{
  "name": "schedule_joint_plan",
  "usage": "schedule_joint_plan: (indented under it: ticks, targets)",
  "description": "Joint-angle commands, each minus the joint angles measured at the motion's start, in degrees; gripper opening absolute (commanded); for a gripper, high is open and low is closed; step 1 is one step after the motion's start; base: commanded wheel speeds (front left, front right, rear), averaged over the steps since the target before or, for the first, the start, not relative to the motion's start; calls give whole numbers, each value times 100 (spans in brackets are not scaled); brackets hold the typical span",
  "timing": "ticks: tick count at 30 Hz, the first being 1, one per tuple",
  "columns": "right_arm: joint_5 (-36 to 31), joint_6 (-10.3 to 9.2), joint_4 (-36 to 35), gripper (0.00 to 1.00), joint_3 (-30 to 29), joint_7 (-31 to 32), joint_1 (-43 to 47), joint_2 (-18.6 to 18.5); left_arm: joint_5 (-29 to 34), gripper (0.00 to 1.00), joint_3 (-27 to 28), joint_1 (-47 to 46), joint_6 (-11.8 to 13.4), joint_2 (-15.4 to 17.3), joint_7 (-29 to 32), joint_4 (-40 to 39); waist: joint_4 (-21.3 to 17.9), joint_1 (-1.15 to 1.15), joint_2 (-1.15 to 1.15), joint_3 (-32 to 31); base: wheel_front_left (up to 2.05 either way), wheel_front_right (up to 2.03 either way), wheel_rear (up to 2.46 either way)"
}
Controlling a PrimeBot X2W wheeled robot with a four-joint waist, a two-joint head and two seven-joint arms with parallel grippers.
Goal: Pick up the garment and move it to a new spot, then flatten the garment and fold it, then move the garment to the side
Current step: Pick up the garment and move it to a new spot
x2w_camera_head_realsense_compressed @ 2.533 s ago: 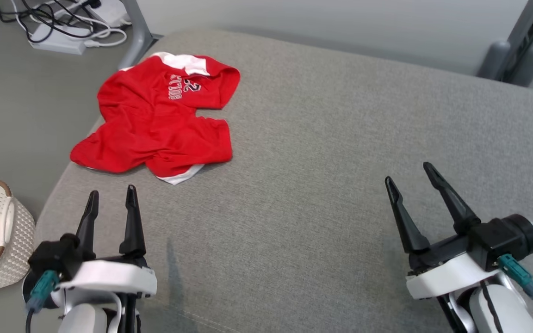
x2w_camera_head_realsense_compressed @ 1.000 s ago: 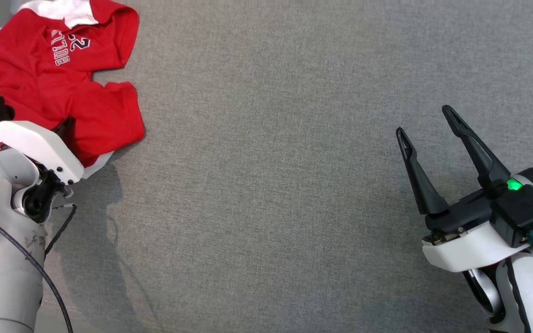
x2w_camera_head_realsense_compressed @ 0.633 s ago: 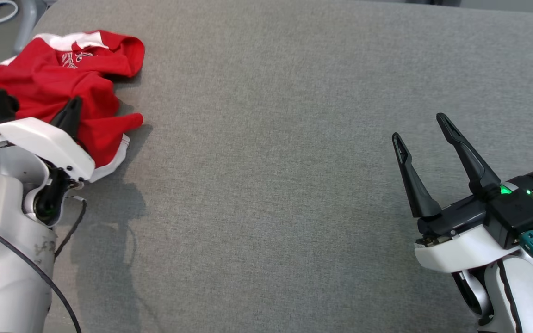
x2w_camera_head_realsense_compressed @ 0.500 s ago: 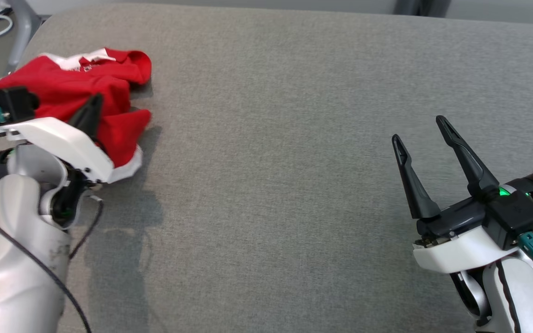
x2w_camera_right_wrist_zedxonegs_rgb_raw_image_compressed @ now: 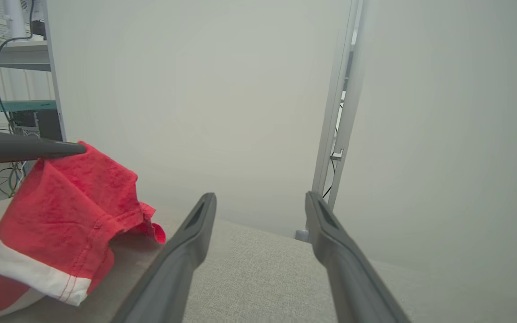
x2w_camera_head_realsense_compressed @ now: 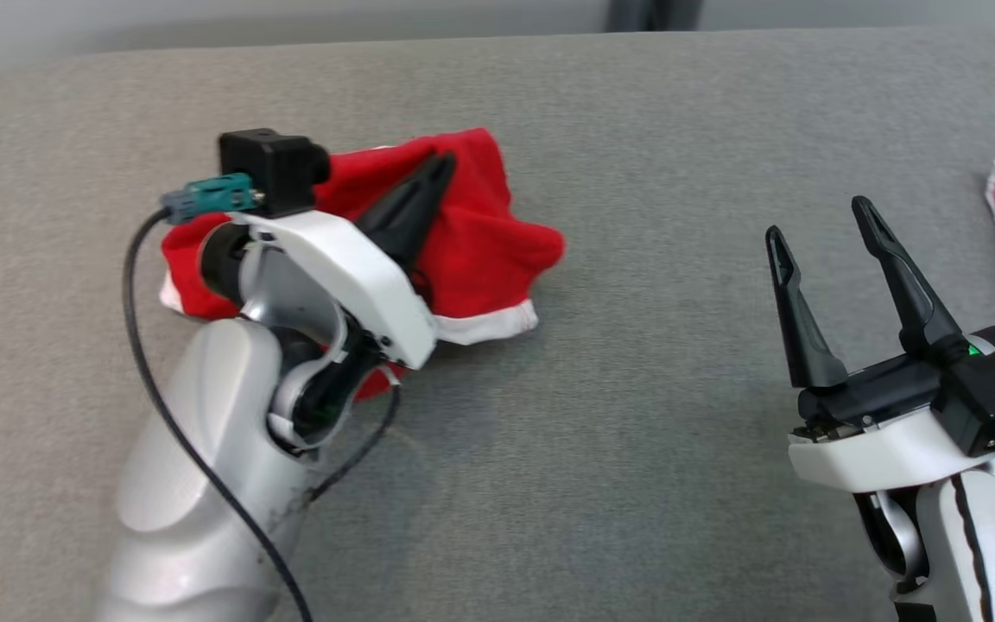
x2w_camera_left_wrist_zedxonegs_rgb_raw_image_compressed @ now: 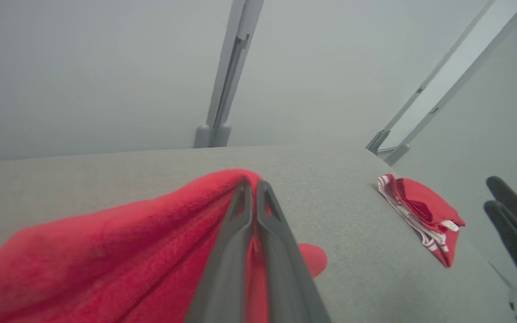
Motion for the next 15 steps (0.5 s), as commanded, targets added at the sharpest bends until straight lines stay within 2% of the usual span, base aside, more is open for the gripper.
schedule_joint_plan:
  ticks: [1,7,11,12,13,14,15]
  targets:
    - [-28,-4,14,100,-61,-37,-57,-3,-36,0,-97,-27,62,-36,4,-75,-290,0,0,79,0,0,0]
    - [-15,-4,56,100,-215,-95,-32,112,-145,0,-776,-11,349,-120,-149,-263,-824,0,0,199,0,0,0]
    - [-32,-4,71,100,-328,-125,2,154,-291,0,-1329,-27,546,-117,-367,-251,-995,0,0,255,0,0,0]
    - [-41,-4,76,100,-345,-129,7,163,-232,15,-1456,-42,602,-114,-419,-180,-1013,0,0,260,0,0,0]
    - [-42,-4,79,100,-359,-130,9,170,-148,80,-1573,-57,636,-114,-435,-87,-1025,0,0,260,0,0,0]
    - [-54,-4,82,100,-365,-124,9,178,-102,100,-1654,-53,664,-115,-446,6,-1033,0,0,256,0,0,0]
    - [-67,-4,87,100,-374,-126,7,183,-46,100,-1702,-52,680,-120,-497,78,-1033,0,0,249,0,0,0]
